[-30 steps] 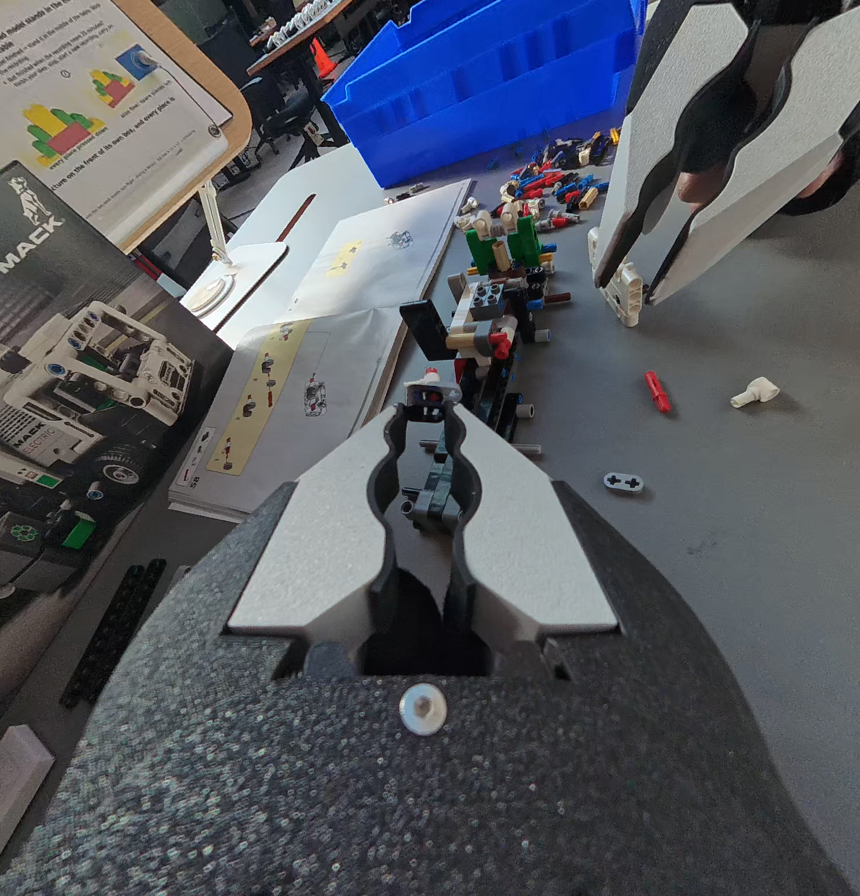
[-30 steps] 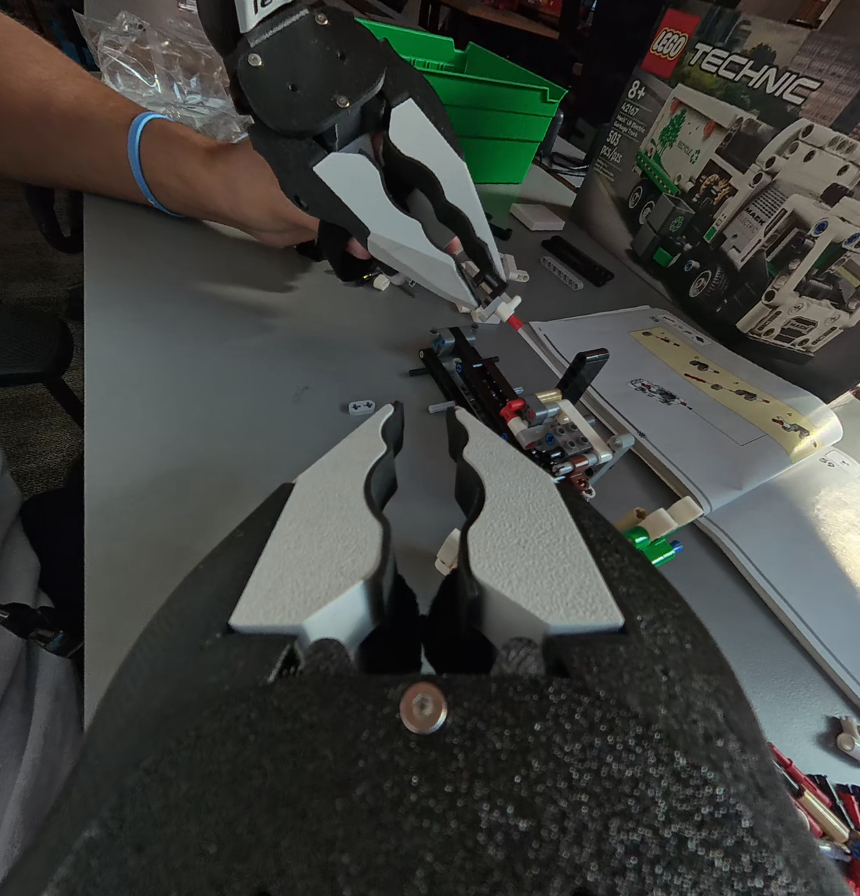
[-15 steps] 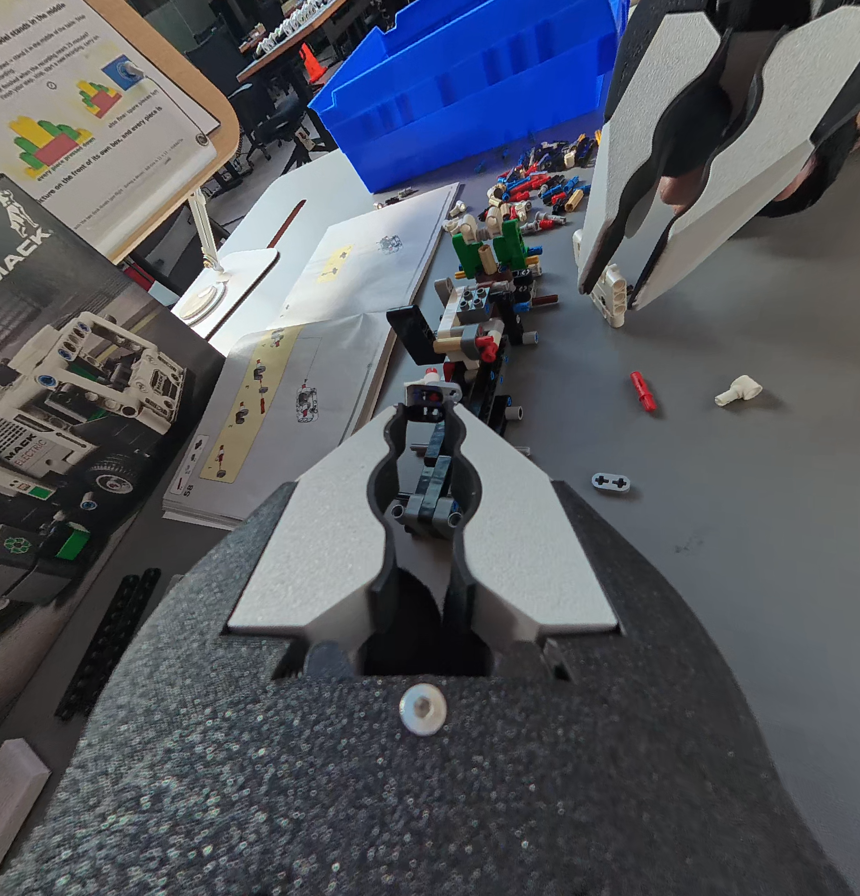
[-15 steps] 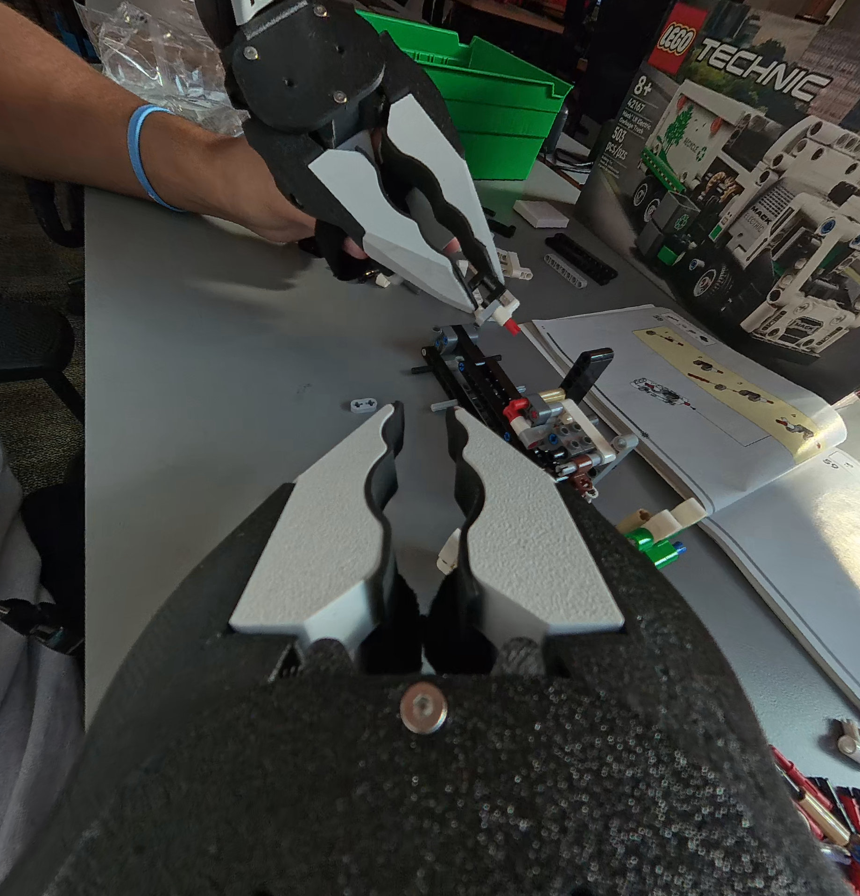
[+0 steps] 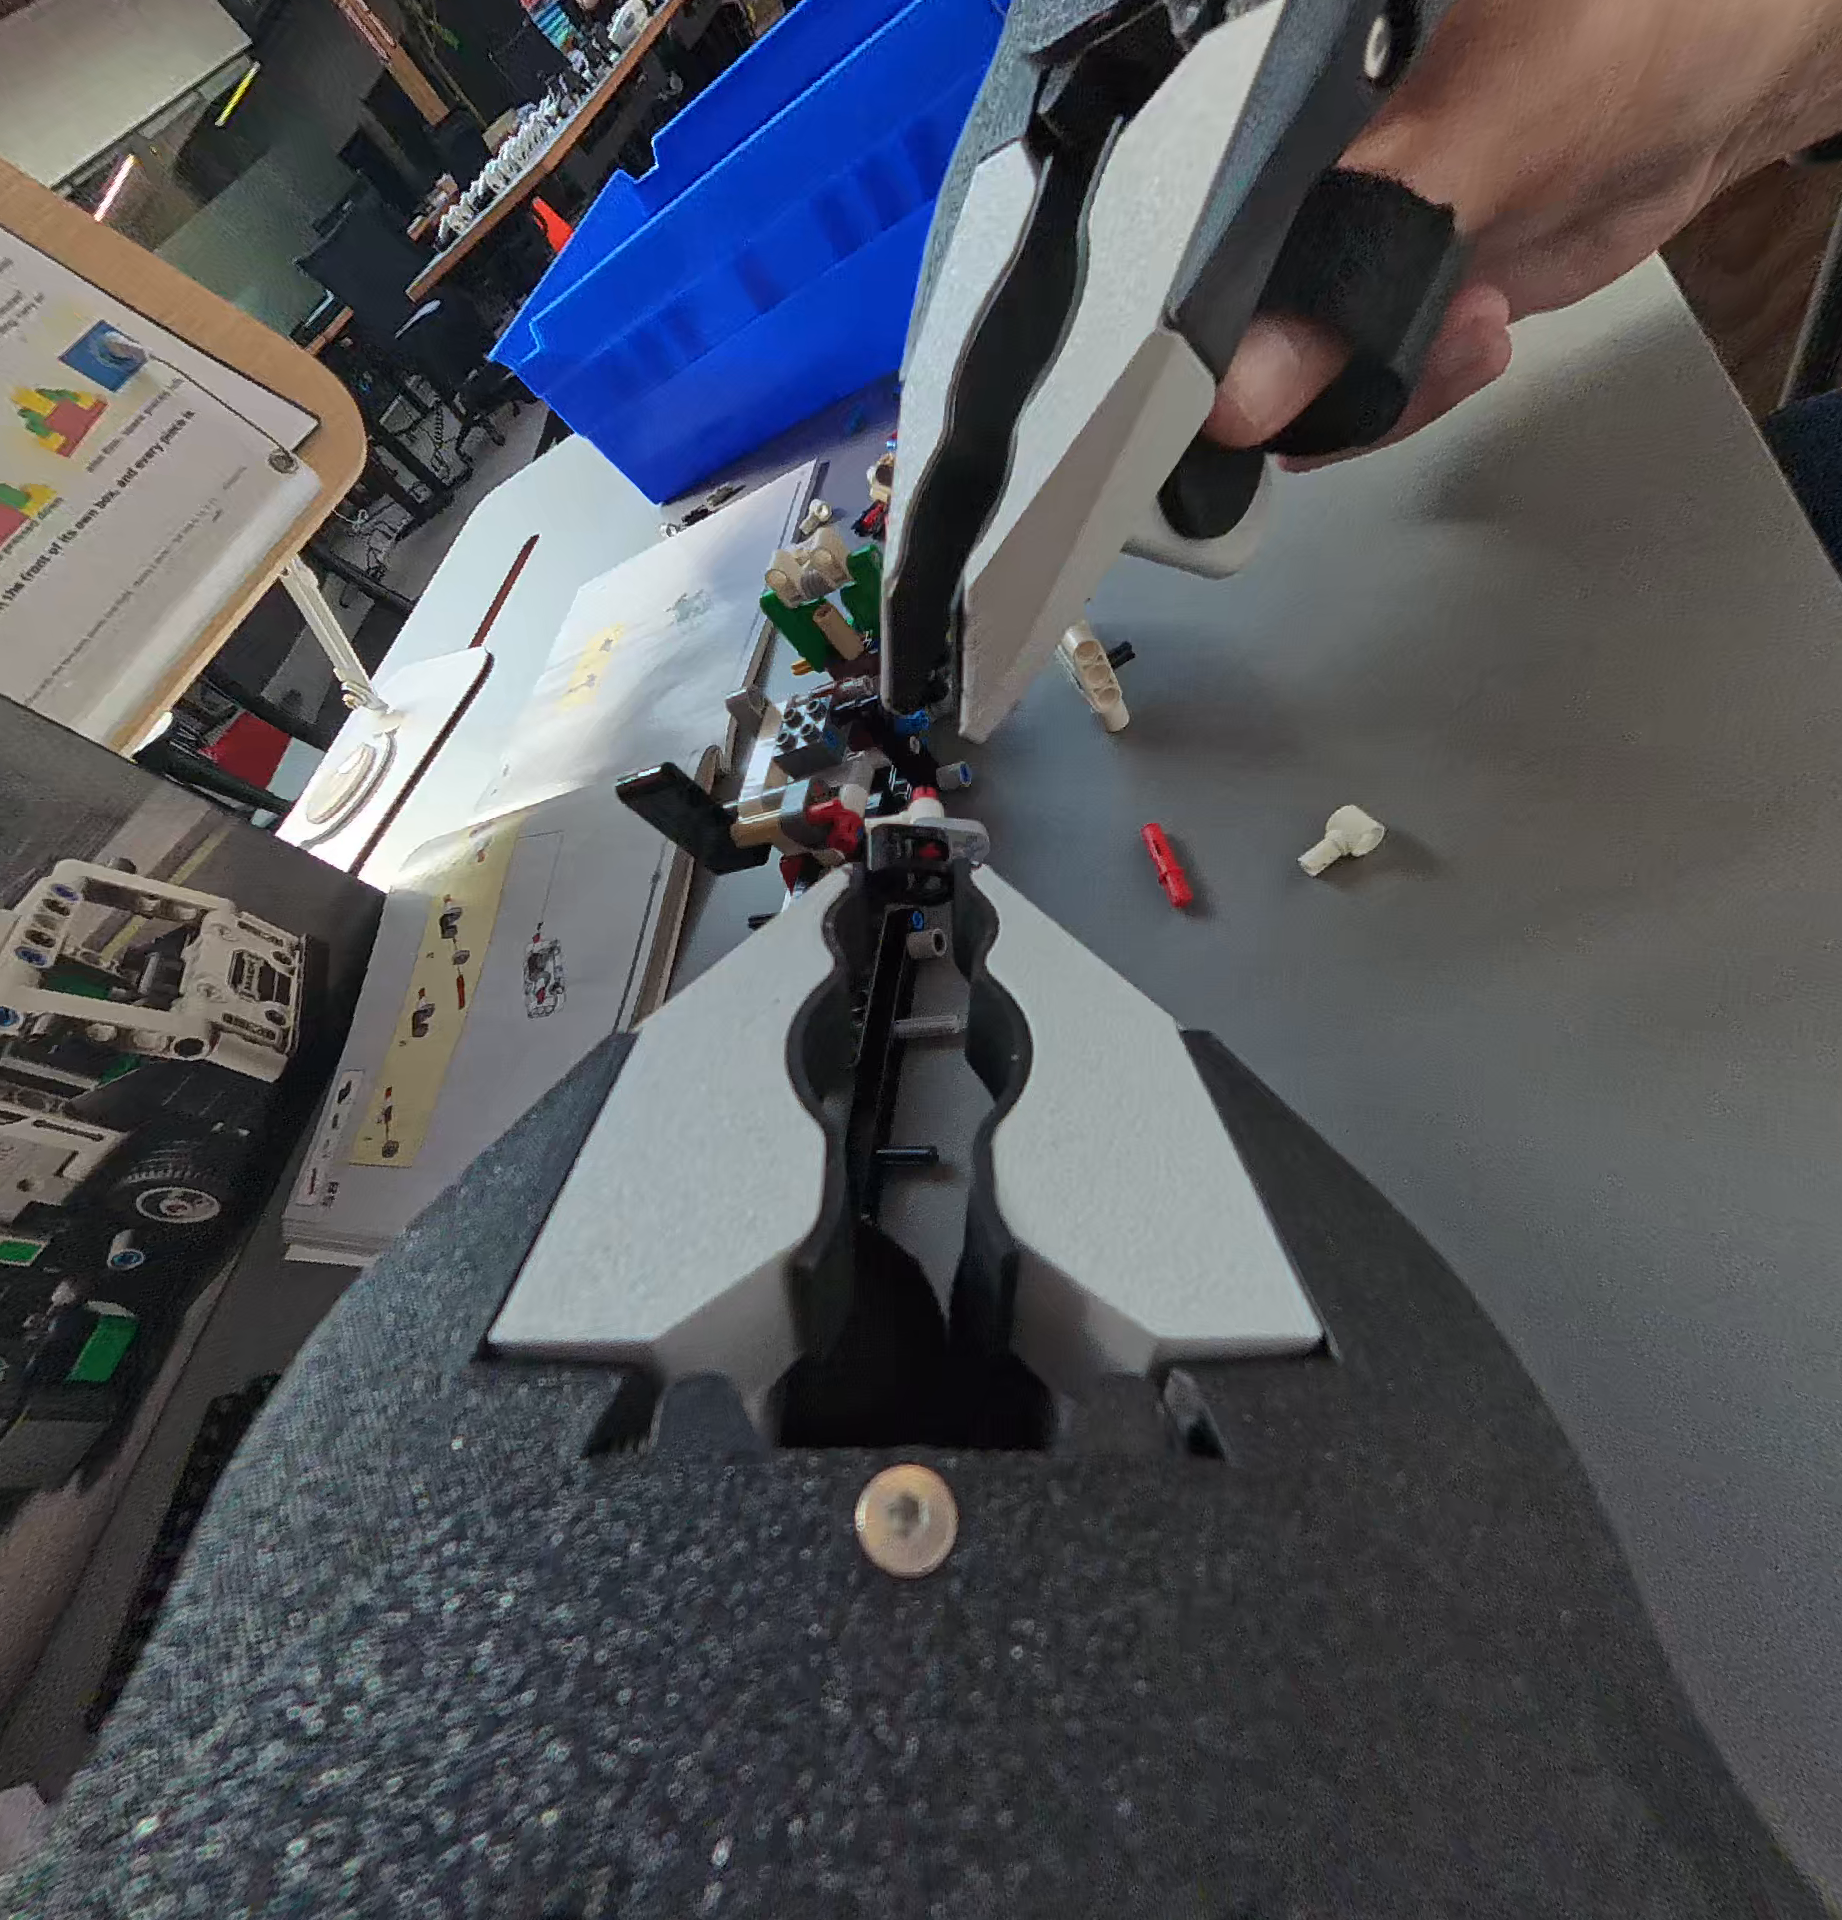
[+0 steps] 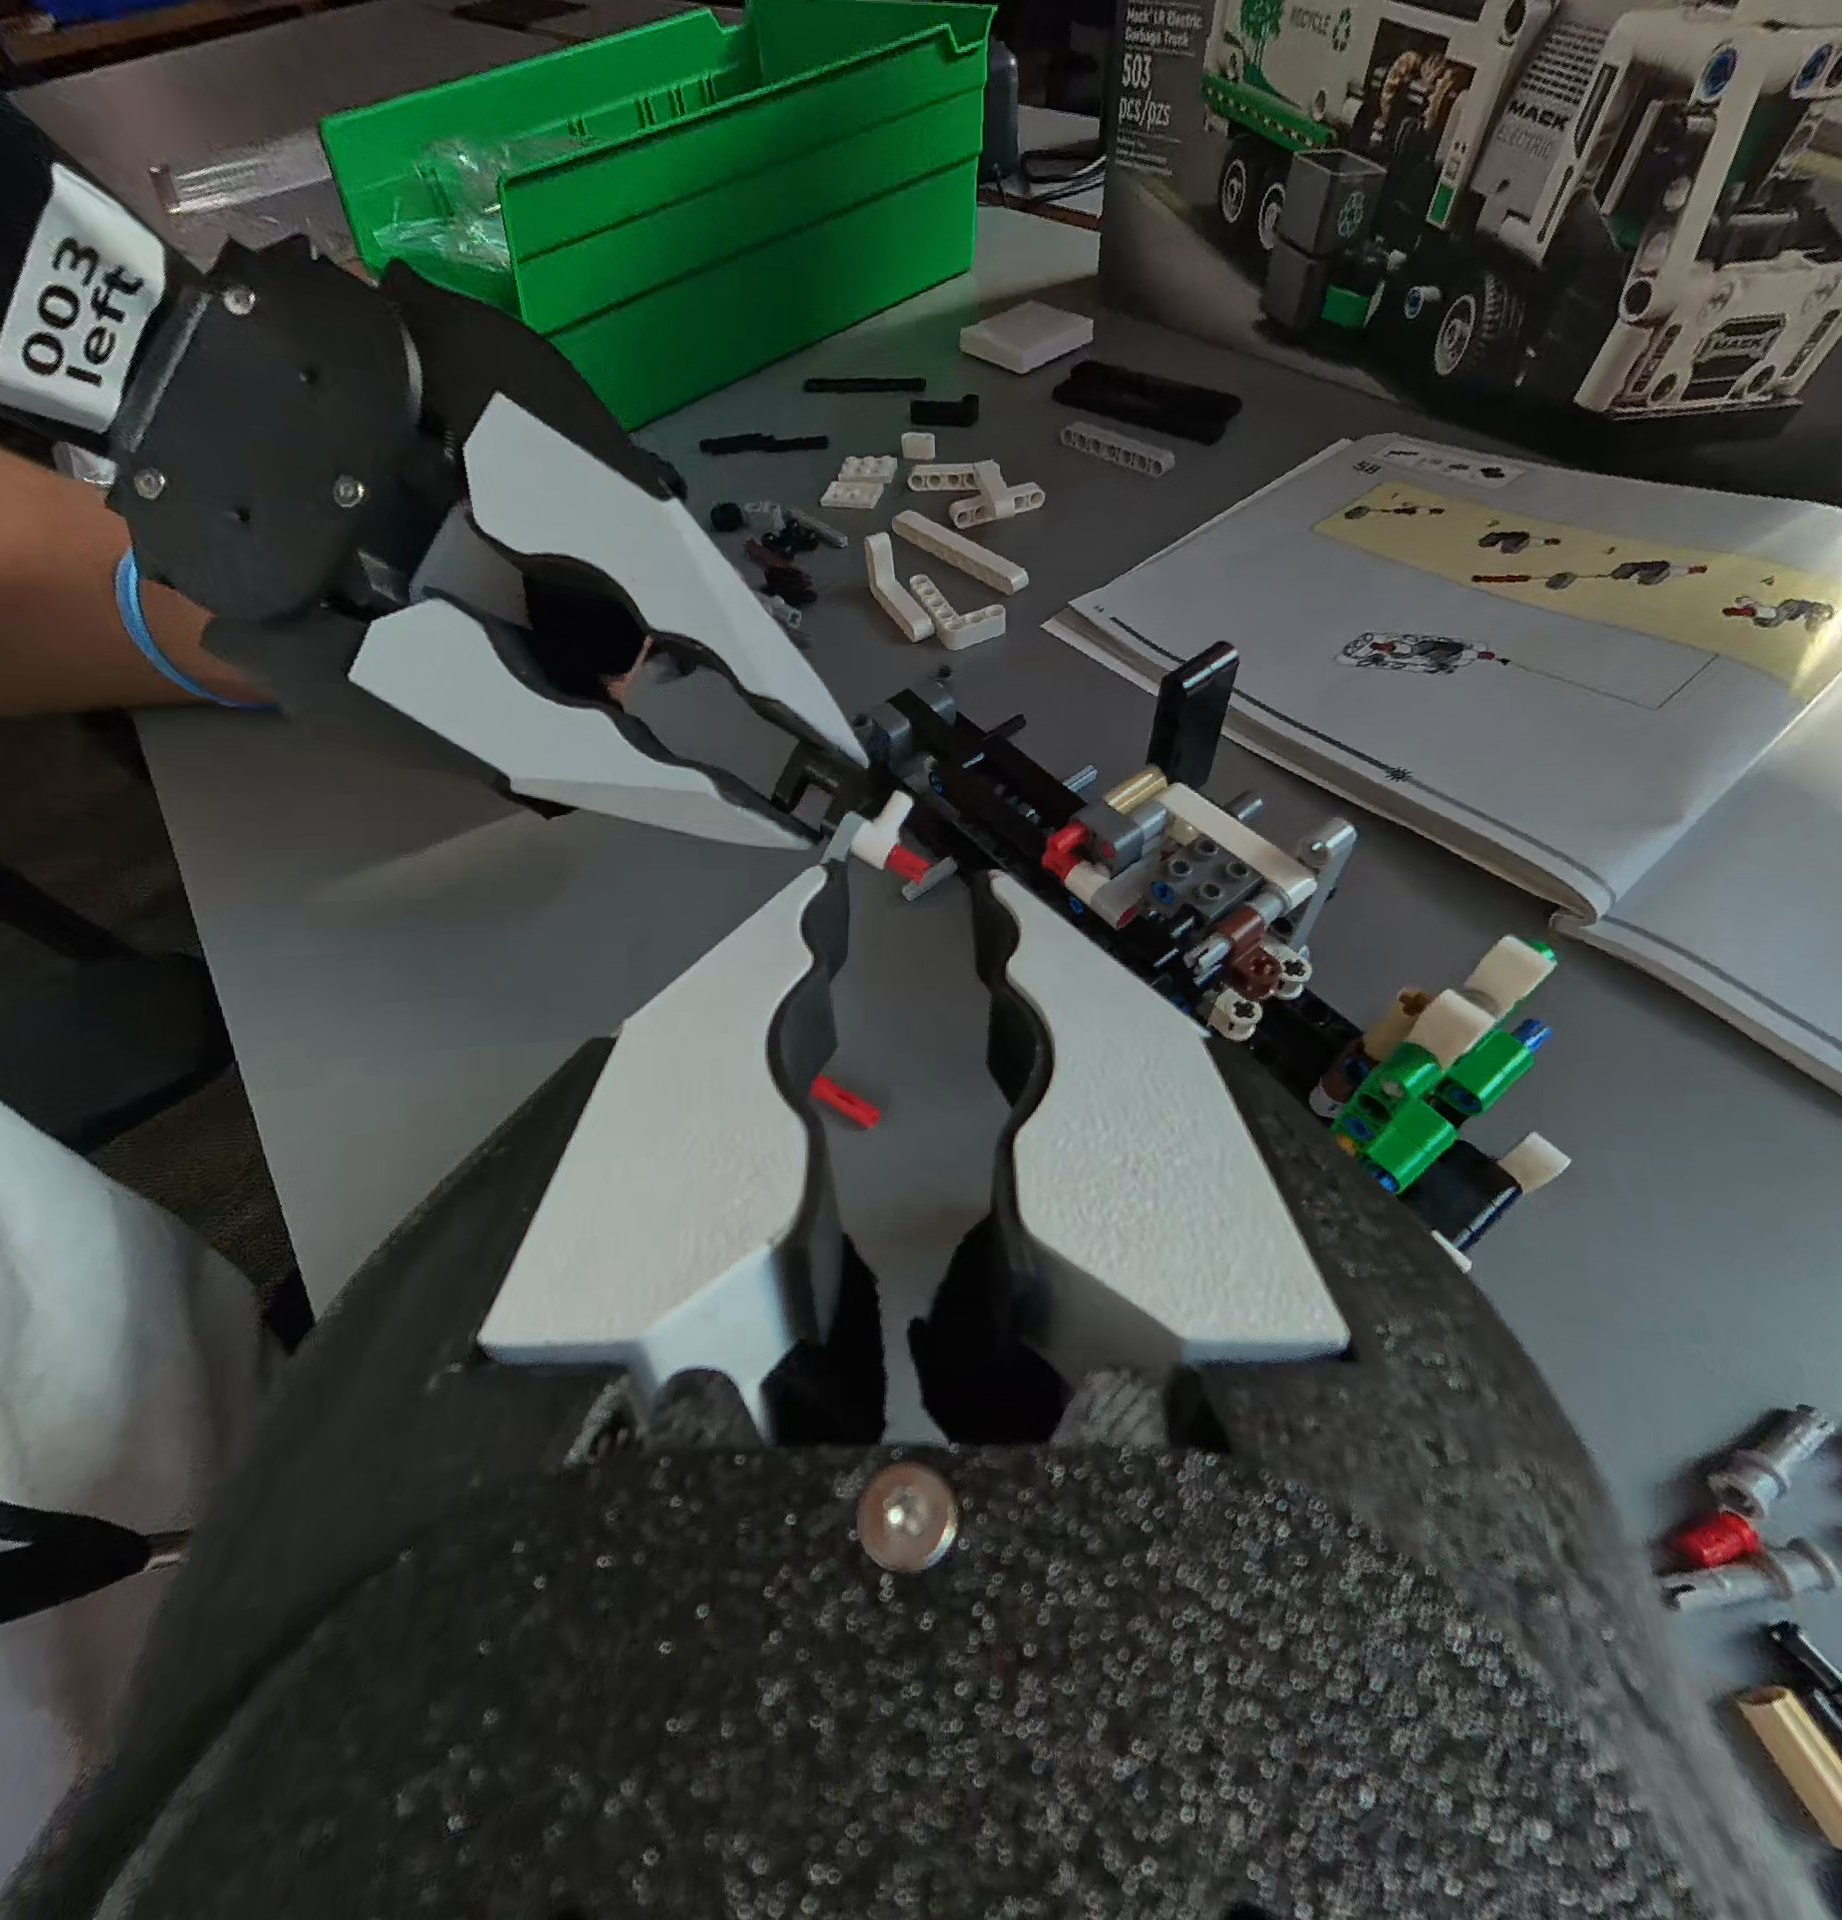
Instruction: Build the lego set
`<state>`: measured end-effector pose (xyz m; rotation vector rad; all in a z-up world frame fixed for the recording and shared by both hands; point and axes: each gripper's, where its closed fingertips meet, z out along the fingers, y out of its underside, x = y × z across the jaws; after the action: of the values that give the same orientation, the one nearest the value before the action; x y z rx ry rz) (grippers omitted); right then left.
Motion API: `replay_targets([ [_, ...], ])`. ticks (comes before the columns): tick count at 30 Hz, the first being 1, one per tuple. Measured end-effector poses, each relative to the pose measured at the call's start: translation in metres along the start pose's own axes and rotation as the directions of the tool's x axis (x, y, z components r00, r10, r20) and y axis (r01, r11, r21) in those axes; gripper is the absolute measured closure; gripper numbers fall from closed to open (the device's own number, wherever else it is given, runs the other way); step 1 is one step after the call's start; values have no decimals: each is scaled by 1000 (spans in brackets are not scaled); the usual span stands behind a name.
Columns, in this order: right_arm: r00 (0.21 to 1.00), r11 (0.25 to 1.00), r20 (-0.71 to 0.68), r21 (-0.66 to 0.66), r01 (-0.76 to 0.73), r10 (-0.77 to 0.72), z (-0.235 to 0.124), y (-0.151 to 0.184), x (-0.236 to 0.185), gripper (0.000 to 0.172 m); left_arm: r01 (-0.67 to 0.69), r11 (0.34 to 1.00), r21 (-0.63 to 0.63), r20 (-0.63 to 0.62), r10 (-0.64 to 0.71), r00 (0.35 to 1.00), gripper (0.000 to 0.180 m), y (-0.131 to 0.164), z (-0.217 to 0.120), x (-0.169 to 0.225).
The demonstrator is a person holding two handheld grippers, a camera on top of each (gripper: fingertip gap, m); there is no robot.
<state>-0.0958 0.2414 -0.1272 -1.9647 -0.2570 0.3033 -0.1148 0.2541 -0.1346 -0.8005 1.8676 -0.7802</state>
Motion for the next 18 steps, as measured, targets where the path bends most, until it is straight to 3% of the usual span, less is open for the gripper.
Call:
replay_targets([
  [9, 991, 996, 108, -45, -72, 76, 8, 4, -23, 148, -244, 969, -22, 62, 245, 967, 168, -11, -1, 17],
  [18, 996, 1000, 85, -22, -3, 5, 0, 0, -27, 156, -184, 983, 28, 51, 182, 982, 168, -21, -5, 20],
])
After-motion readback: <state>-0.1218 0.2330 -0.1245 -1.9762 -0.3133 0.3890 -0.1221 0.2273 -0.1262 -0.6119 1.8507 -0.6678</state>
